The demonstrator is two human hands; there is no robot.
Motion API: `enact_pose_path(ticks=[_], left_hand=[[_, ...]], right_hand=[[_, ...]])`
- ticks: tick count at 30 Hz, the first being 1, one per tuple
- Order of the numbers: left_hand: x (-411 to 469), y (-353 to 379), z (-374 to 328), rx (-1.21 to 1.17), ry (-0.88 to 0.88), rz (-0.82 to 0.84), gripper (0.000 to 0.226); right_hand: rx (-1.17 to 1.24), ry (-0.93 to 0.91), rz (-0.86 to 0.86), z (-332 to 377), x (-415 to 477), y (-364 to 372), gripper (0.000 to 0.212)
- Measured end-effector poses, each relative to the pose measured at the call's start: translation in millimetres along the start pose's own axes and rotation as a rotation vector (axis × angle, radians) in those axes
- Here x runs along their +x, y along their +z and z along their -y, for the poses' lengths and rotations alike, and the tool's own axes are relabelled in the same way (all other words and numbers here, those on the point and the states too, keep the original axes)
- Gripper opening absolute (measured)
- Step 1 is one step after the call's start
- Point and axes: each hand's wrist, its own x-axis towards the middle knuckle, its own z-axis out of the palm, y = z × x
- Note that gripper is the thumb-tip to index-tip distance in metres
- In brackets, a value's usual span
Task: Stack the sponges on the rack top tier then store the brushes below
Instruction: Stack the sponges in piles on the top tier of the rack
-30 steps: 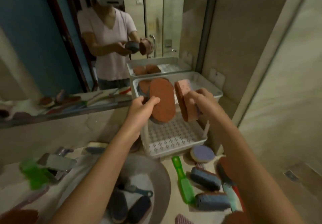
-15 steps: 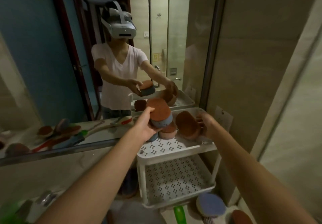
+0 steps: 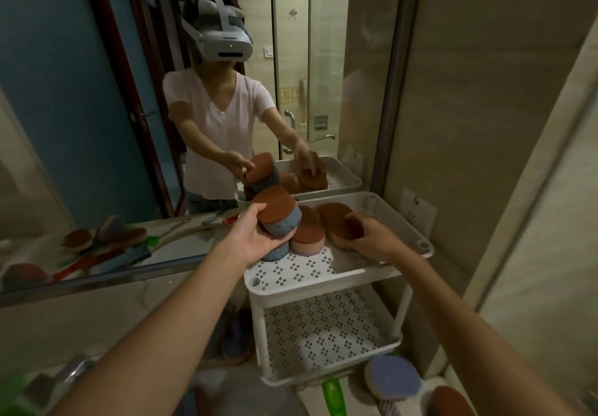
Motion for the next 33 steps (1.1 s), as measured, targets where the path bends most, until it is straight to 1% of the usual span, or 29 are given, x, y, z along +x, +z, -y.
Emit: enact_pose_path(ticks=[3,6,8,10,11,14,16,17,19,21,22,24,25,26,27,28,29,30,31,32,33], left_hand=[[0,0,1,0.032,0.008,-0.010,0.048],[-1,1,1,0.048,0.011,-0.029,0.048],[-3,2,1,0.084,0.006,-0.032,0.048],[-5,5,0,0.150,0.001,-0.041,0.044],[-6,9,-1,0.189,-0.002,-0.046,0.042],[-10,30,1,0.277,0.020,-0.052,0.032],[-13,50,6,0.316,0.050,-0.053,0.032],[-15,59,10,0.338,0.056,-0.054,0.034],[-14,75,19,0.392,0.042,-0.053,0.035],[-14,84,26,0.418,0.008,-0.034,0.035],[-13,87,28,0.416,-0.003,-0.010,0.037],[-10,90,34,0.437,-0.001,0.046,0.042],[-7,90,37,0.494,0.032,0.055,0.041],[-5,90,42,0.614,0.118,0.021,0.036],[-1,88,47,0.804,0.261,-0.056,0.027],[4,83,50,1.054,0.456,-0.152,0.020],[8,78,53,1.334,0.647,-0.200,0.018],[14,72,56,1.606,0.773,-0.158,0.024],[19,65,60,1.850,0.799,-0.049,0.036],[23,59,62,2.044,0.738,0.071,0.047],[26,53,64,2.176,0.646,0.147,0.055]], right_hand=[[-0.084,-0.023,0.011,4,8,8,0.067],[-0.148,-0.037,0.019,6,12,11,0.063],[-0.119,-0.025,0.050,5,12,7,0.058],[-0.043,-0.017,0.085,4,9,1,0.061],[0.011,-0.028,0.061,6,5,-1,0.064],[0.158,-0.136,-0.155,16,-11,-4,0.071],[0.215,-0.239,-0.196,24,-20,-2,0.062],[0.201,-0.280,-0.189,26,-24,-1,0.056],[0.098,-0.318,-0.201,28,-26,-1,0.047],[0.022,-0.303,-0.265,24,-24,-6,0.041],[0.024,-0.281,-0.301,21,-23,-9,0.039],[0.095,-0.213,-0.350,13,-20,-15,0.037],[0.127,-0.172,-0.368,9,-17,-17,0.036],[0.137,-0.131,-0.378,5,-15,-19,0.036],[0.128,-0.092,-0.375,1,-13,-20,0.038],[0.112,-0.057,-0.362,-3,-11,-21,0.041],[0.096,-0.028,-0.339,-6,-10,-20,0.046],[0.067,-0.011,-0.313,-9,-8,-20,0.050],[0.021,-0.008,-0.287,-10,-7,-19,0.051],[-0.031,-0.011,-0.261,-11,-5,-18,0.052],[-0.069,-0.014,-0.236,-11,-4,-17,0.052]])
